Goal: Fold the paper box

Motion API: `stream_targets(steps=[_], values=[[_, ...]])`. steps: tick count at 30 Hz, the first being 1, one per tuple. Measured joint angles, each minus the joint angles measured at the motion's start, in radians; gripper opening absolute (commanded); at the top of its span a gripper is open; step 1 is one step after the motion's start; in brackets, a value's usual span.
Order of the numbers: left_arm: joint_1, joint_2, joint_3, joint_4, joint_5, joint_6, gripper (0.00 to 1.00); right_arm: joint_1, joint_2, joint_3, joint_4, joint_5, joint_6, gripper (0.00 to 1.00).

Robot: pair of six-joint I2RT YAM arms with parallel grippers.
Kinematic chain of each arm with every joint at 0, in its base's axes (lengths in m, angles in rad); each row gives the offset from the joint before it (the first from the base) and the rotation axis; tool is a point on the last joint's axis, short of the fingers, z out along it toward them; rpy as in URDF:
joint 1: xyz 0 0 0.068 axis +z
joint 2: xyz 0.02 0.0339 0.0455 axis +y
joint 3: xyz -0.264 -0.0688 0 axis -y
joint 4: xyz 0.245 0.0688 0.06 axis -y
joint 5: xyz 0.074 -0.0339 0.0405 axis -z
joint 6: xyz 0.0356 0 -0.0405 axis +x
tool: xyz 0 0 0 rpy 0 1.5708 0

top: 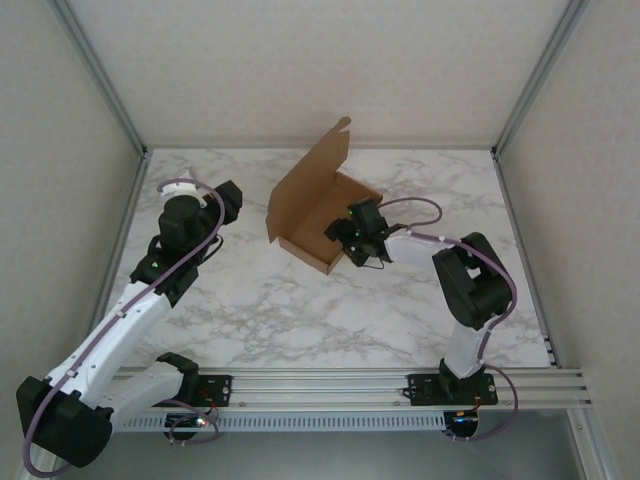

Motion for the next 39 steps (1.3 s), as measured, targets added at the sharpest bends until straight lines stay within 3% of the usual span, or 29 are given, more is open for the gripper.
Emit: stream_targets(steps=[3, 10, 16, 22, 28, 34, 39], values=[[0.000, 0.000, -0.007, 0.001, -0.002, 0.000, 0.52, -0.024, -0.035, 0.000, -0.044, 0.011, -0.076, 0.74], [0.001, -0.015, -0.042, 0.021, -0.020, -0.001, 0.53, -0.034, -0.085, 0.140, -0.244, 0.227, -0.555, 0.80], [0.003, -0.017, -0.084, 0.034, -0.033, 0.004, 0.53, -0.114, -0.015, 0.333, -0.288, 0.263, -0.844, 0.74], [0.004, -0.006, -0.110, 0.078, -0.029, 0.032, 0.52, -0.223, 0.227, 0.566, -0.304, 0.233, -0.968, 0.77], [0.005, 0.017, -0.124, 0.093, -0.008, 0.044, 0.53, -0.230, 0.420, 0.741, -0.366, 0.158, -1.061, 0.75], [0.009, 0.028, -0.124, 0.101, 0.008, 0.047, 0.53, -0.229, 0.538, 0.929, -0.446, 0.120, -1.106, 0.63], [0.013, 0.028, -0.124, 0.106, 0.021, 0.046, 0.53, -0.229, 0.571, 0.986, -0.513, 0.133, -1.105, 0.45]])
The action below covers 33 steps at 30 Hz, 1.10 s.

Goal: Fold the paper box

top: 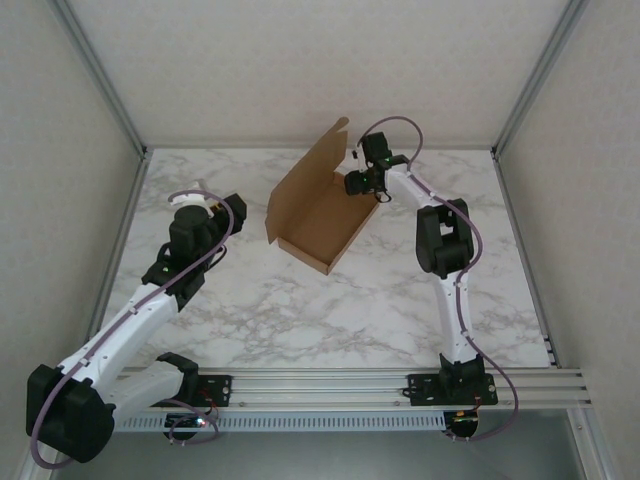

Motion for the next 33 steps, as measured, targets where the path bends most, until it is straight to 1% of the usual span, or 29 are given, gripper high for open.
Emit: stream_targets(steps=[4, 7, 11, 13, 14, 16, 18, 20, 22, 26, 30, 33], values=[[0.000, 0.000, 0.000, 0.003, 0.008, 0.000, 0.53, 0.000, -0.024, -0.054, 0.018, 0.026, 0.008, 0.33], [0.000, 0.000, 0.000, 0.004, 0.014, -0.002, 0.53, 0.000, -0.100, -0.179, 0.042, 0.037, 0.031, 0.31], [0.001, -0.005, 0.000, 0.004, 0.021, -0.010, 0.53, 0.010, -0.214, -0.391, 0.053, 0.038, 0.077, 0.30], [0.001, -0.012, 0.000, 0.005, 0.025, -0.016, 0.53, 0.024, -0.260, -0.463, 0.058, 0.043, 0.098, 0.31], [0.001, -0.016, 0.000, 0.005, 0.026, -0.017, 0.53, 0.037, -0.285, -0.495, 0.059, 0.052, 0.106, 0.34], [0.001, -0.024, 0.000, 0.006, 0.029, -0.020, 0.53, 0.064, -0.320, -0.533, 0.057, 0.079, 0.120, 0.38], [0.001, -0.032, 0.000, 0.006, 0.029, -0.021, 0.53, 0.090, -0.352, -0.563, 0.057, 0.104, 0.126, 0.47], [0.001, -0.037, 0.000, 0.007, 0.029, -0.023, 0.53, 0.104, -0.372, -0.575, 0.056, 0.125, 0.122, 0.54], [0.001, -0.042, 0.000, 0.006, 0.028, -0.023, 0.53, 0.105, -0.383, -0.570, 0.061, 0.144, 0.106, 0.55], [0.001, -0.048, 0.000, 0.006, 0.024, -0.023, 0.53, 0.081, -0.361, -0.499, 0.036, 0.148, 0.068, 0.48], [0.001, -0.051, 0.000, 0.006, 0.020, -0.023, 0.53, 0.057, -0.290, -0.375, 0.013, 0.126, 0.045, 0.42], [0.001, -0.051, 0.000, 0.006, 0.014, -0.023, 0.53, 0.053, -0.243, -0.325, -0.004, 0.122, 0.039, 0.39]])
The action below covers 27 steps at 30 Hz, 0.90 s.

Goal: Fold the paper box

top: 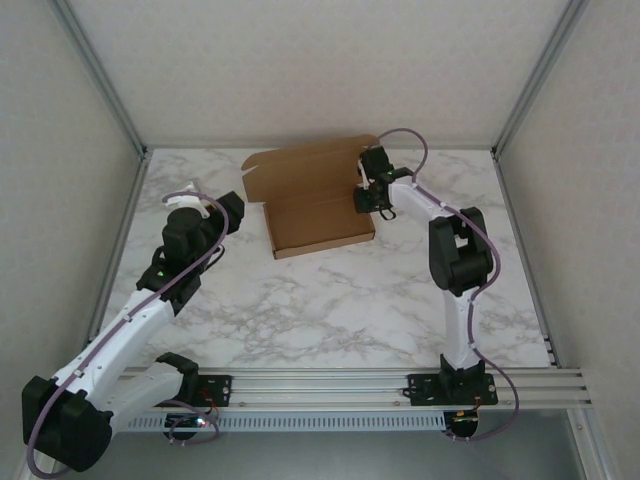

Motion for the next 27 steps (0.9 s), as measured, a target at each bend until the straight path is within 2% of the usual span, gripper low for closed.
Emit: stream_targets(steps=[9, 10, 14, 16, 21, 27], values=[[0.000, 0.000, 0.000, 0.000, -0.006, 0.000, 0.54, 0.000, 0.089, 0.050, -0.075, -0.002, 0.003, 0.30], [0.000, 0.000, 0.000, 0.000, -0.007, 0.000, 0.54, 0.000, 0.092, 0.053, -0.079, -0.002, 0.005, 0.25], [0.006, 0.000, 0.000, 0.000, -0.008, 0.000, 0.54, 0.001, 0.106, 0.067, -0.098, 0.002, 0.013, 0.16], [0.006, 0.000, 0.000, 0.000, -0.008, -0.001, 0.54, 0.004, 0.114, 0.072, -0.107, 0.013, 0.013, 0.15], [0.006, 0.000, 0.000, 0.000, -0.008, -0.004, 0.54, 0.027, 0.126, 0.096, -0.139, 0.097, 0.007, 0.04], [0.010, 0.000, 0.000, 0.000, -0.008, -0.008, 0.54, 0.071, 0.120, 0.097, -0.151, 0.246, 0.009, 0.03]])
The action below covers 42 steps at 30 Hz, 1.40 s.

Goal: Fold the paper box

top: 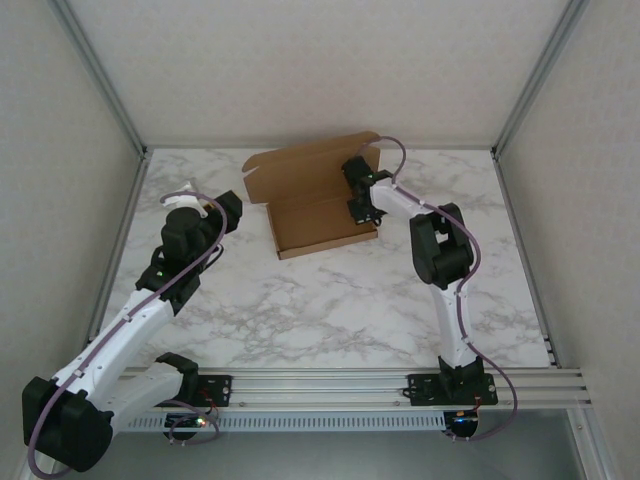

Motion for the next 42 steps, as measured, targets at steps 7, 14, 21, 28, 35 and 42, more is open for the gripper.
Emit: stream_targets(steps=[7, 14, 21, 28, 35, 42], values=[[0.000, 0.000, 0.000, 0.000, 0.000, -0.003, 0.54, 0.023, -0.027, -0.059, 0.008, 0.072, 0.053, 0.28], [0.000, 0.010, 0.000, 0.011, 0.002, 0.008, 0.55, 0.021, -0.201, -0.335, 0.130, 0.013, 0.057, 0.56], [0.000, 0.035, 0.003, 0.029, 0.008, 0.051, 0.57, 0.021, -0.635, -0.636, 0.436, -0.140, 0.032, 0.63], [0.001, 0.067, 0.030, 0.142, -0.075, 0.120, 0.67, -0.002, -0.894, -0.744, 0.786, -0.213, 0.029, 0.64], [0.034, 0.139, 0.014, 0.304, -0.185, 0.264, 0.76, -0.047, -0.849, -0.642, 0.791, -0.255, -0.018, 0.68], [0.101, 0.282, 0.051, 0.333, -0.052, 0.443, 0.81, -0.224, -0.861, -0.717, 0.900, -0.460, -0.098, 0.69]])
